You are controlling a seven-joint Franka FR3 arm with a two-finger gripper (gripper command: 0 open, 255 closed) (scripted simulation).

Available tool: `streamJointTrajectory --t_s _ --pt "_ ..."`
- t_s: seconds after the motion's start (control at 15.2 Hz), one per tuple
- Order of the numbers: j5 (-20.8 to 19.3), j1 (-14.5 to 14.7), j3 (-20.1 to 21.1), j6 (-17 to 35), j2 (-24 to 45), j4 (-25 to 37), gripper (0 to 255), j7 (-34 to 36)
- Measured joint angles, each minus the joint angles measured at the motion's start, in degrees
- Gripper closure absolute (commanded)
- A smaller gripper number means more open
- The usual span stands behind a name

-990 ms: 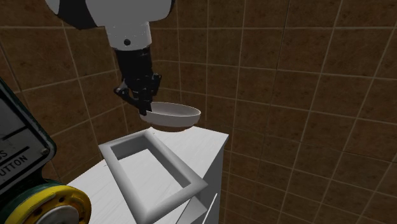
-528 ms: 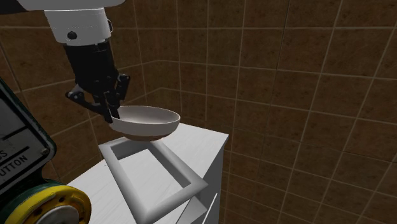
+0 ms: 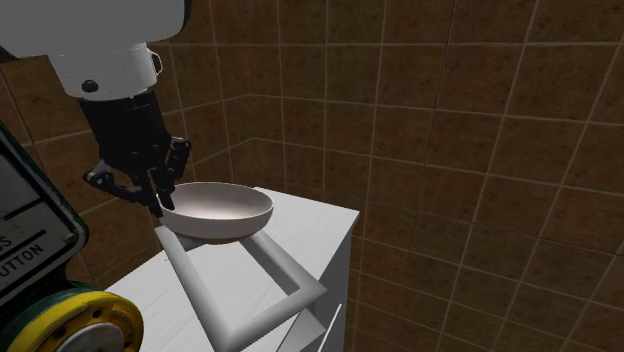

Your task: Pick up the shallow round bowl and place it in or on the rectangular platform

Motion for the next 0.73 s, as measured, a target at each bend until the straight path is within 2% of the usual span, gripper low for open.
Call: streamJointTrajectory --t_s 0.73 --pt "-0.39 -0.09 -0.12 8.46 0.84 -7.62 255 0.98"
